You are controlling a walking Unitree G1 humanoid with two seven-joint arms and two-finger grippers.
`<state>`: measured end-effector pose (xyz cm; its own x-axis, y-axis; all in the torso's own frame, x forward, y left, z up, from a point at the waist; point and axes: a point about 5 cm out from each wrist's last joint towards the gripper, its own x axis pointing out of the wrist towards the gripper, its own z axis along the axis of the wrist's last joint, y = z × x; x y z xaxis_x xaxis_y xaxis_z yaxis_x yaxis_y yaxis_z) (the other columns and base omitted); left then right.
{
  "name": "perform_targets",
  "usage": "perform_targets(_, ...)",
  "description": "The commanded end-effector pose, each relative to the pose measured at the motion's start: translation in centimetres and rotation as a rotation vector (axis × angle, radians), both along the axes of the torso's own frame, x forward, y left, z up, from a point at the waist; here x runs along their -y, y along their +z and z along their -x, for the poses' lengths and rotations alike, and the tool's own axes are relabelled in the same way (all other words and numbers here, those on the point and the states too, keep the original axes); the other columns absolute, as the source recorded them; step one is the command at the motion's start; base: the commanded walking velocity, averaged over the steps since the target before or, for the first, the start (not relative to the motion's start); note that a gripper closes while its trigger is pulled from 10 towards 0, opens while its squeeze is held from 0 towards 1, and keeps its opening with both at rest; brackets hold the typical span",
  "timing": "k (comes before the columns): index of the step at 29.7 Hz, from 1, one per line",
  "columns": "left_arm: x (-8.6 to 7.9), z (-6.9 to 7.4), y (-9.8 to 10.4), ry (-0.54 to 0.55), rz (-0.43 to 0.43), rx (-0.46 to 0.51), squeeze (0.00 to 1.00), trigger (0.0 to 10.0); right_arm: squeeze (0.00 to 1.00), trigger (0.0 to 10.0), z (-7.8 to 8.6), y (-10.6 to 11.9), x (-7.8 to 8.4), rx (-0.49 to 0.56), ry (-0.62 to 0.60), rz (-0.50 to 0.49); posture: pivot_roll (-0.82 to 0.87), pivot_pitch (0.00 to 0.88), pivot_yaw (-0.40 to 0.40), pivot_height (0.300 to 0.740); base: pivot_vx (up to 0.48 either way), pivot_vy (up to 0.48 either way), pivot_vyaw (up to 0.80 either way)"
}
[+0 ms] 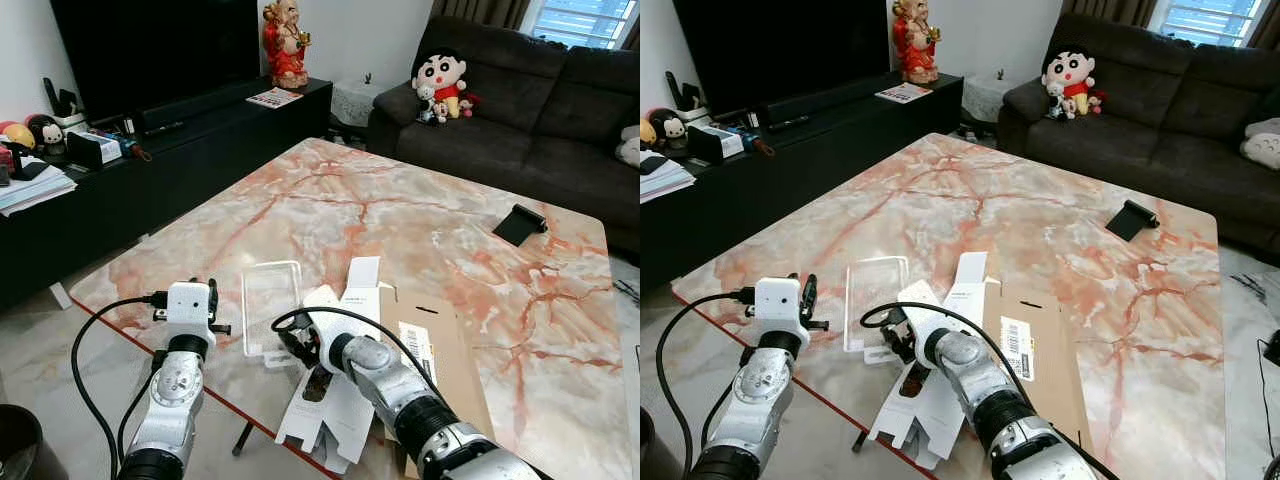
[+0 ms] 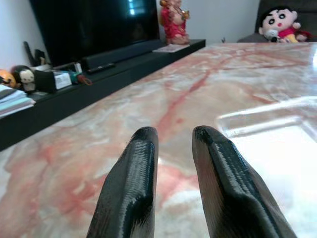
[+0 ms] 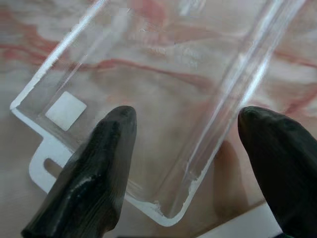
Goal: Picking trash to rubbish bin
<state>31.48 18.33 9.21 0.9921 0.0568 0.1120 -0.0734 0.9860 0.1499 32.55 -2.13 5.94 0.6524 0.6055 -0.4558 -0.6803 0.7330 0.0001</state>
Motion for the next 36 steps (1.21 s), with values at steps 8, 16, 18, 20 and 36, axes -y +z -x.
perform_targets(8, 1.01, -0.46, 0.76, -0.058, 0.007, 0.014, 0.0, 10.0, 0.0, 7.3, 1.33, 0.84, -4.11, -0.024, 0.15, -0.034, 0.06, 0.0, -0.098, 0.74, 0.0, 0.0, 0.0)
perform_targets(16, 1.01, -0.45, 0.76, -0.061, 0.006, 0.014, 0.0, 10.0, 0.0, 0.0, 1.25, 0.94, -3.88, -0.015, 0.151, -0.044, 0.06, 0.0, -0.098, 0.74, 0.0, 0.0, 0.0)
perform_targets(18, 1.01, -0.45, 0.76, -0.061, 0.006, 0.014, 0.0, 10.0, 0.0, 0.0, 1.25, 0.94, -3.88, -0.015, 0.151, -0.044, 0.06, 0.0, -0.098, 0.74, 0.0, 0.0, 0.0)
perform_targets(20, 1.01, -0.45, 0.76, -0.061, 0.006, 0.014, 0.0, 10.0, 0.0, 0.0, 1.25, 0.94, -3.88, -0.015, 0.151, -0.044, 0.06, 0.0, -0.098, 0.74, 0.0, 0.0, 0.0)
perform_targets(36, 0.79, -0.24, 0.46, -0.048, 0.008, 0.01, 0.0, 10.0, 0.0, 0.0, 0.73, 1.76, -3.76, 0.013, 0.097, -0.131, 0.06, 0.0, -0.1, 0.74, 0.0, 0.0, 0.0)
